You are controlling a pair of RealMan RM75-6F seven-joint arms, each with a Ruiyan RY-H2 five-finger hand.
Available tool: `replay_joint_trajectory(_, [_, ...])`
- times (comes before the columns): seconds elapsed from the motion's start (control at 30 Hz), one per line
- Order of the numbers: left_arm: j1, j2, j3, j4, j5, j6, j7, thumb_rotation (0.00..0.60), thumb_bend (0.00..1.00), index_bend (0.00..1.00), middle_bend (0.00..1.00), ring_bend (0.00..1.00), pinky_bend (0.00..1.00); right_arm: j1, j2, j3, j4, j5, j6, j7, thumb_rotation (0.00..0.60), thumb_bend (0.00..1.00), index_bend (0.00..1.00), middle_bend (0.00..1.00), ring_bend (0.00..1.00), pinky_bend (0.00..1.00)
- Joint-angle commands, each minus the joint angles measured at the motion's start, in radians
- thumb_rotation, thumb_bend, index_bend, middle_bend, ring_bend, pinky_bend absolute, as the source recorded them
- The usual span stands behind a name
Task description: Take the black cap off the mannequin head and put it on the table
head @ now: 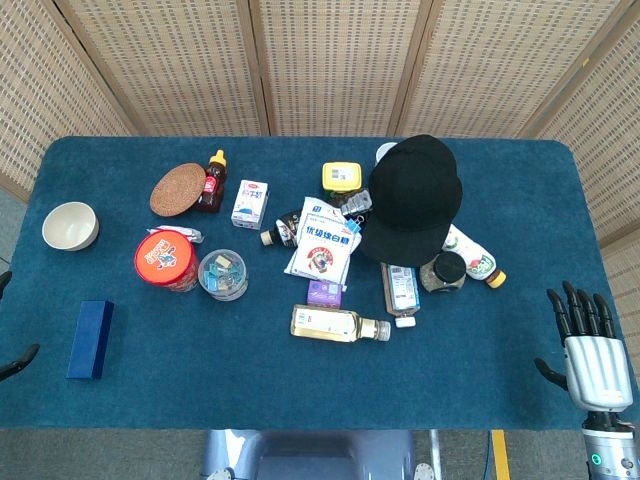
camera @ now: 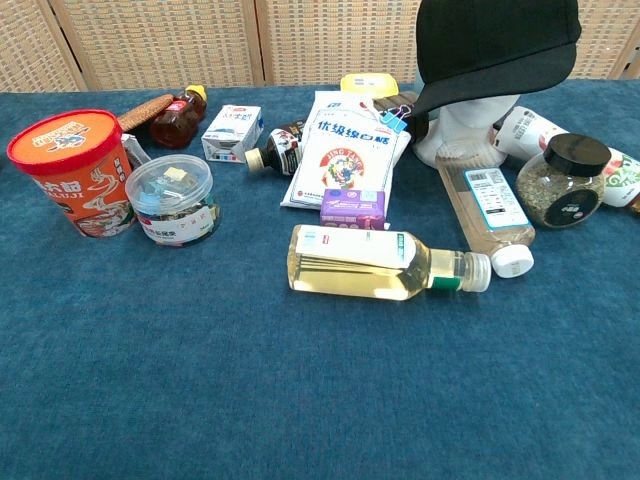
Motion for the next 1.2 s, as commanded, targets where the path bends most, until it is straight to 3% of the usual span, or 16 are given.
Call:
replay_joint_trajectory(0.03, [-0.003, 0.006, -0.004, -0.006, -0.008, -0.010, -0.004, 0.600, 0.14, 0.00, 0.00, 0.00, 0.05, 0.002, -0.009, 0.000, 0.007, 0.000, -0.003, -0.010, 0.600, 0.00, 0.02, 0.00, 0.01, 0.02])
replay_joint_trajectory(0.17, [-0.005, 0.011, -0.003, -0.011, -0.009, -0.019, -0.005, 0.600, 0.14, 0.00, 0.00, 0.00, 0.05, 0.009, -0.031, 0.004, 0.027, -0.004, -0.004, -0.018, 0.600, 0.00, 0.02, 0.01, 0.02, 0.04])
replay_joint_trajectory(0.53, [-0.014, 0.018, -0.007, -0.022, -0.022, -0.046, -0.016, 0.600, 0.14, 0.00, 0.00, 0.00, 0.05, 0.160, -0.166, 0.079, 0.233, -0.112, -0.026, -0.095, 0.600, 0.00, 0.11, 0.09, 0.06, 0.13])
replay_joint_trajectory(0.73, [-0.016, 0.018, -0.002, -0.022, -0.024, -0.059, -0.012, 0.600, 0.14, 0.00, 0.00, 0.00, 0.05, 0.212, -0.196, 0.088, 0.250, -0.145, -0.050, -0.161, 0.600, 0.00, 0.11, 0.10, 0.07, 0.16])
replay_joint_trajectory(1.2, [-0.028, 0.024, -0.002, -0.035, -0.042, -0.091, 0.003, 0.600, 0.14, 0.00, 0.00, 0.00, 0.05, 0.333, -0.294, 0.128, 0.350, -0.212, -0.054, -0.222, 0.600, 0.00, 0.20, 0.23, 0.22, 0.34])
